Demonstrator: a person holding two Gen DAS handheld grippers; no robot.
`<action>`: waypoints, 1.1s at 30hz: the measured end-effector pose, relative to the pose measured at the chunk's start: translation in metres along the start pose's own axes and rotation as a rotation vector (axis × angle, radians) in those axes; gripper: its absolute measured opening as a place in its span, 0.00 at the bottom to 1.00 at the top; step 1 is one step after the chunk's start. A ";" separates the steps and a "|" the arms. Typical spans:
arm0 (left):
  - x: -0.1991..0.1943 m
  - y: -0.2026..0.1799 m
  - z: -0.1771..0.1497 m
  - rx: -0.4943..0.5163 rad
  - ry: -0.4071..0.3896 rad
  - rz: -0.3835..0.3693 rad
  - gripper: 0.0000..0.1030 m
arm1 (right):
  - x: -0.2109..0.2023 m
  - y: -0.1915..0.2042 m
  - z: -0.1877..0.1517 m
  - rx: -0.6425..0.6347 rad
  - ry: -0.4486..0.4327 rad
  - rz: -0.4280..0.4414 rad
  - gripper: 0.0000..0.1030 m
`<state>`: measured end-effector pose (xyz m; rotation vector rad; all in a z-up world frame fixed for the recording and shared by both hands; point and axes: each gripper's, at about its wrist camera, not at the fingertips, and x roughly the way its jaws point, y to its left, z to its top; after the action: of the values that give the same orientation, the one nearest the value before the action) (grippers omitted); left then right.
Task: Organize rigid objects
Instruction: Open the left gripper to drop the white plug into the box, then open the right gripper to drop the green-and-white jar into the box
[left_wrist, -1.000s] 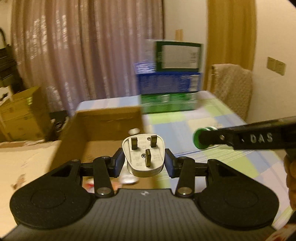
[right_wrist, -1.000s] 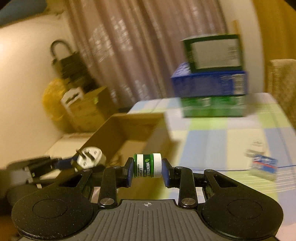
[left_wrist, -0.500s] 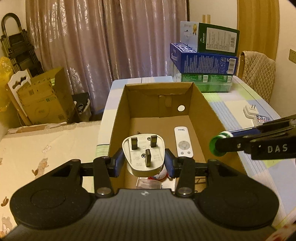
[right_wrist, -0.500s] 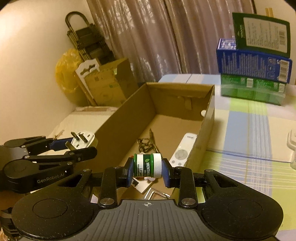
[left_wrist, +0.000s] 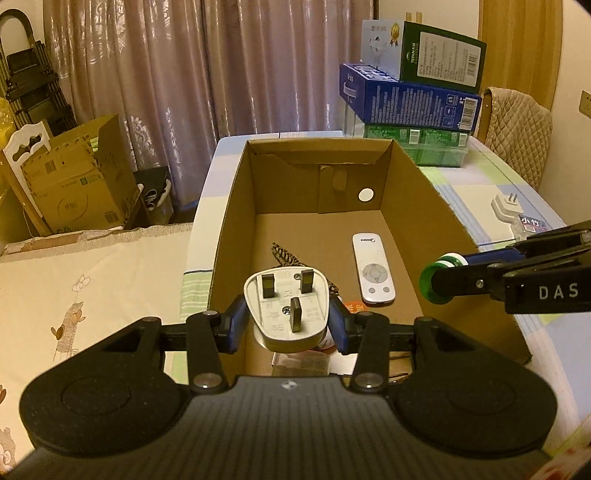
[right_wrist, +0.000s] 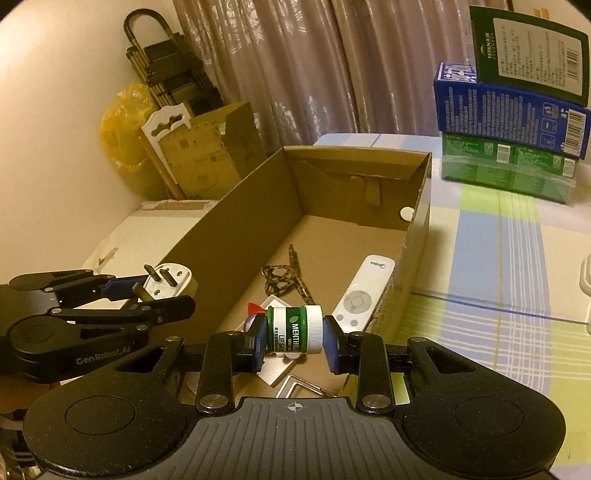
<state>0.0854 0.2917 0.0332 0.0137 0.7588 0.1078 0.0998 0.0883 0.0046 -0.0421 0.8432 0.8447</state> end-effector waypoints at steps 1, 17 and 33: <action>0.001 0.000 0.000 0.001 0.002 -0.002 0.39 | 0.001 -0.001 0.000 0.001 0.001 0.000 0.27; -0.005 0.006 0.010 0.002 -0.039 0.029 0.43 | 0.001 -0.002 -0.002 0.018 0.004 0.000 0.27; -0.012 0.008 0.008 -0.011 -0.048 0.026 0.43 | 0.001 -0.001 0.003 0.020 -0.009 -0.013 0.28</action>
<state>0.0816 0.2990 0.0478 0.0159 0.7098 0.1357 0.1024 0.0893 0.0059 -0.0262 0.8415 0.8235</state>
